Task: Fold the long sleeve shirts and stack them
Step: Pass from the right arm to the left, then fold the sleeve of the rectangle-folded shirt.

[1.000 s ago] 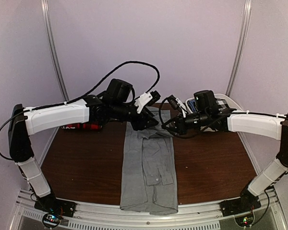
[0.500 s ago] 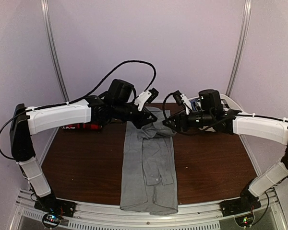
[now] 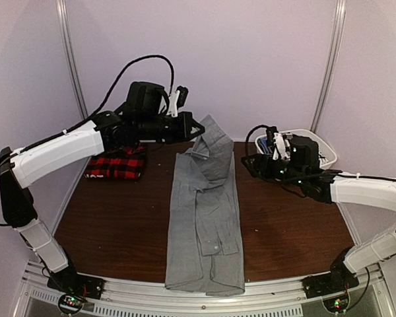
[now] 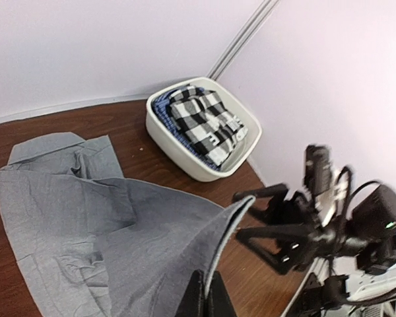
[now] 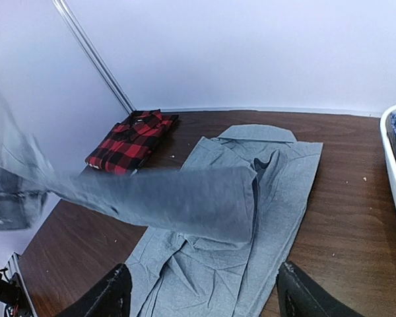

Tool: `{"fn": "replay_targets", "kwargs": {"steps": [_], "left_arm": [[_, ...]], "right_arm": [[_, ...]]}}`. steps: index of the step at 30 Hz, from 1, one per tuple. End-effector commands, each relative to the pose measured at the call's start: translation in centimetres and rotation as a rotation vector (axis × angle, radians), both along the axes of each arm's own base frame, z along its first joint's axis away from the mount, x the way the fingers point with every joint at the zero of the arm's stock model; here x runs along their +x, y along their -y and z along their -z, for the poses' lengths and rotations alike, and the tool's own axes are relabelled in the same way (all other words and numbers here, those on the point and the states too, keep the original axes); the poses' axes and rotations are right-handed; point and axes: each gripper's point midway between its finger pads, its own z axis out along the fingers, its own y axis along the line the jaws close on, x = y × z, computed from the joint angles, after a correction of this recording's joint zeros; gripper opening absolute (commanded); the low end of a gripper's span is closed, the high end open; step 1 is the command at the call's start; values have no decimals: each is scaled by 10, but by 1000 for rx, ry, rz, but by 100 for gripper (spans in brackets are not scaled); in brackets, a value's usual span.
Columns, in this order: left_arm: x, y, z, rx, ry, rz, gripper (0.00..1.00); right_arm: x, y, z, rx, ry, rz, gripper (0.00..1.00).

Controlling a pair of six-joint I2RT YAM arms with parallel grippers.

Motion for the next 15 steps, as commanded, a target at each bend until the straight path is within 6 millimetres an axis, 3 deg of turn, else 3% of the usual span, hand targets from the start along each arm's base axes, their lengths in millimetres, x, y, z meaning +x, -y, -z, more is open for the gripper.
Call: {"fn": "replay_targets", "kwargs": {"steps": [1,8,15], "left_arm": [[3,12,-53,-200,-56,3,0],[9,43,-67,-376,-159,56,0],[18,66,-67,-501,-235,89,0]], "right_arm": [[6,5,8,94,-28,67,75],[0,14,31,126,-67,112,72],[-5,14,45,144,-92,117,70]]}}
